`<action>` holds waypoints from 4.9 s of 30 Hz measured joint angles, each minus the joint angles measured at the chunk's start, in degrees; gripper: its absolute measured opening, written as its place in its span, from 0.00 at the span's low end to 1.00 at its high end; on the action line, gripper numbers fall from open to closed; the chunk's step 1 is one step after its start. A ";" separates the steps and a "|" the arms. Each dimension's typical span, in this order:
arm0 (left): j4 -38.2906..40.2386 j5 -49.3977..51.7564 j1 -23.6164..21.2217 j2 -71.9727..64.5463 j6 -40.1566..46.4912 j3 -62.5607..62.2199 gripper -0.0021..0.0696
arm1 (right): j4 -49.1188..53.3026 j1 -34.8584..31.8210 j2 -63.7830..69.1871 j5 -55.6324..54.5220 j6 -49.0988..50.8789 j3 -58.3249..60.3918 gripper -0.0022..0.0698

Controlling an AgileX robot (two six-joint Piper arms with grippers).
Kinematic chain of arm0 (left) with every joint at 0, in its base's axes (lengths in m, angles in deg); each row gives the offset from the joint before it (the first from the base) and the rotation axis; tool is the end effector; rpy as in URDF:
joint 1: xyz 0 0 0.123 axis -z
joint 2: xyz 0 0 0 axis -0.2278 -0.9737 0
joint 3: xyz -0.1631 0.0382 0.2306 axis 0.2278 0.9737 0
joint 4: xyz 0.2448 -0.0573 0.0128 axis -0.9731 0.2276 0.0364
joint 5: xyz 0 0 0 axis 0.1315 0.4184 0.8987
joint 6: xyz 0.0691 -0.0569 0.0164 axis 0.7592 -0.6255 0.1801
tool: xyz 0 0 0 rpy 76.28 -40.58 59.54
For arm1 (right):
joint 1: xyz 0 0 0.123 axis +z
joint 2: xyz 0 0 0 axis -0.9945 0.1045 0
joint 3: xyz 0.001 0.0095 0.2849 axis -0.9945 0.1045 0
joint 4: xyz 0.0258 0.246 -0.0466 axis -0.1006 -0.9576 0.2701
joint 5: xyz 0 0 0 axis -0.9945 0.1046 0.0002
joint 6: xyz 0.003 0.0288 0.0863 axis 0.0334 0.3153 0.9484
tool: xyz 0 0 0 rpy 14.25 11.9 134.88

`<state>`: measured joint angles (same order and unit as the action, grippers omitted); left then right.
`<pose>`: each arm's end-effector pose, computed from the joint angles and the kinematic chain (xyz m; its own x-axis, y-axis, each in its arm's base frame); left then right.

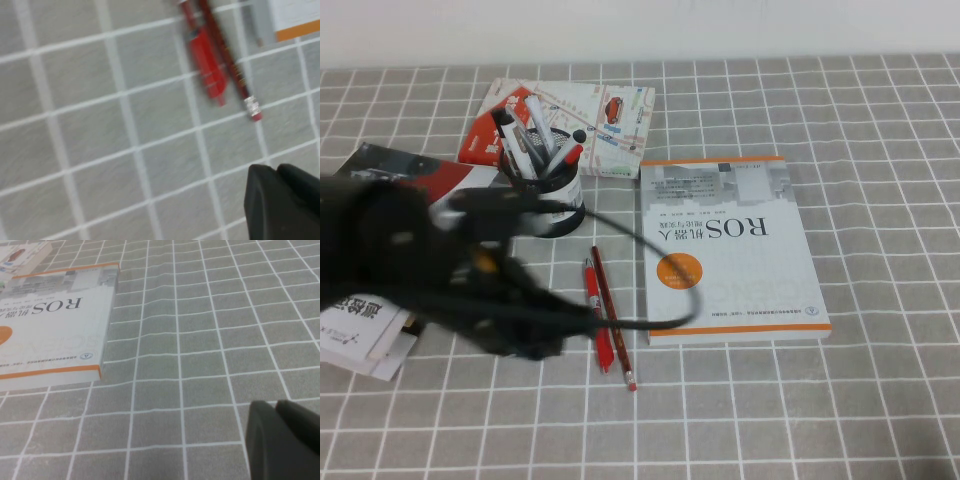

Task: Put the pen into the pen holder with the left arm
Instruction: Pick up the pen on the table, then place the pen onto the pen holder

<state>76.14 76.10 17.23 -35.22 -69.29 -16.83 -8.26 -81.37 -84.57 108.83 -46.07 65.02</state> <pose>0.2293 -0.1506 0.2581 -0.8922 0.2815 -0.3533 0.3718 0.9017 -0.2205 0.0523 0.0073 0.1708 -0.3143 0.1766 -0.9328 -0.0369 0.9795 0.1979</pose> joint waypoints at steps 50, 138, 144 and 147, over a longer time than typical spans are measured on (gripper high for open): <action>-16.37 2.91 3.31 -29.64 -15.17 -22.11 0.48 | 0.00 0.00 0.00 0.00 0.00 0.00 0.01; -25.07 -85.76 -15.38 -15.31 -14.55 4.97 0.13 | 0.00 0.00 0.00 0.00 0.00 0.00 0.01; -25.07 -86.12 -15.38 -20.55 -14.55 1.71 0.13 | 0.00 0.00 0.00 0.00 0.00 0.00 0.01; -25.07 -86.16 -15.38 -22.08 -14.55 1.66 0.13 | 0.00 0.00 0.00 0.00 0.00 0.00 0.01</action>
<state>51.07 -10.06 1.86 -57.30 -83.84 -15.17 -8.26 -81.37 -84.57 108.83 -46.07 65.02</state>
